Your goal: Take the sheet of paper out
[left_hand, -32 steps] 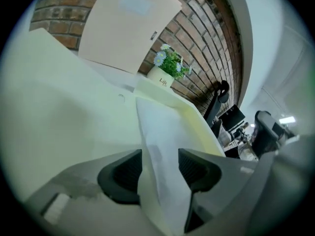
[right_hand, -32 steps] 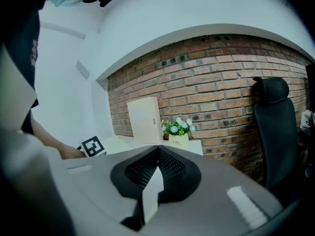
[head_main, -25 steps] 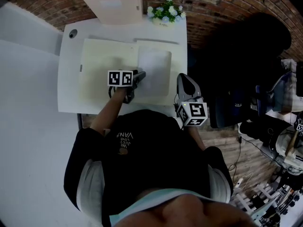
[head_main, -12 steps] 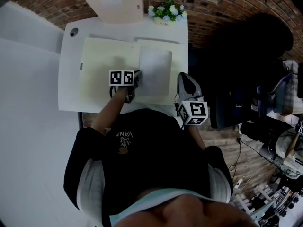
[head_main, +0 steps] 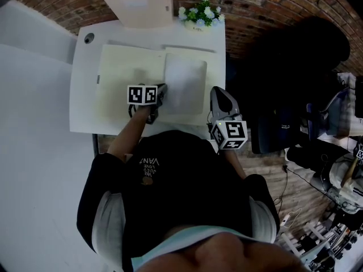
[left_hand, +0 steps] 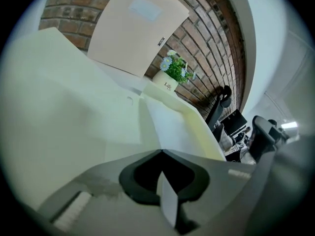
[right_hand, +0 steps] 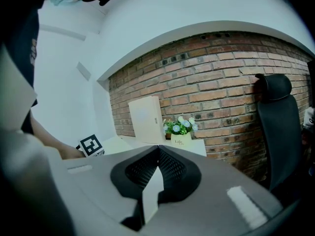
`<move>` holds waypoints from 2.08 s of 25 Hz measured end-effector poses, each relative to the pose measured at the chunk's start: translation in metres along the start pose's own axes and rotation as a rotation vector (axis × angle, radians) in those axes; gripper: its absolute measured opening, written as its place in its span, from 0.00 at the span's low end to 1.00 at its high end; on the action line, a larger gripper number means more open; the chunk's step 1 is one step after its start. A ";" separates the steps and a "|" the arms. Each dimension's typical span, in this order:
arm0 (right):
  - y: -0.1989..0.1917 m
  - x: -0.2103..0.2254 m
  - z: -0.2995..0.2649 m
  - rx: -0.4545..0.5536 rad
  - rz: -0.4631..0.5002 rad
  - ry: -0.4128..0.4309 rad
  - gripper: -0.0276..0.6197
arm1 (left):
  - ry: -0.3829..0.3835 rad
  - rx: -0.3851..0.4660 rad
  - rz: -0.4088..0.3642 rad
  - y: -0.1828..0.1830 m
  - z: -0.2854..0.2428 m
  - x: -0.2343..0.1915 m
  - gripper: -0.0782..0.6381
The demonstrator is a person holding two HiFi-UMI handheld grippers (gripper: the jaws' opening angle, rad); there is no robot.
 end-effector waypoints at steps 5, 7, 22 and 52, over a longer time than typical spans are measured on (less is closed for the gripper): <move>0.004 -0.011 -0.004 0.007 0.003 0.018 0.04 | 0.013 0.029 -0.039 0.006 0.019 -0.007 0.11; 0.007 -0.015 -0.006 0.011 0.007 0.026 0.04 | 0.021 0.036 -0.051 0.007 0.026 -0.010 0.11; 0.011 -0.045 -0.024 0.011 0.024 0.083 0.04 | 0.088 0.073 -0.213 0.016 0.078 -0.027 0.11; 0.023 -0.077 -0.047 0.049 0.025 0.157 0.04 | 0.177 0.236 -0.753 0.057 0.188 0.042 0.11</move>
Point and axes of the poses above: the fingertips, and each gripper's own axes: z backward along the fingers, x to its right, y out of its top, the point moved 3 cm from there along z, backward along the fingers, and after that the axes turned 14 degrees about z, right-handed, at the moved point
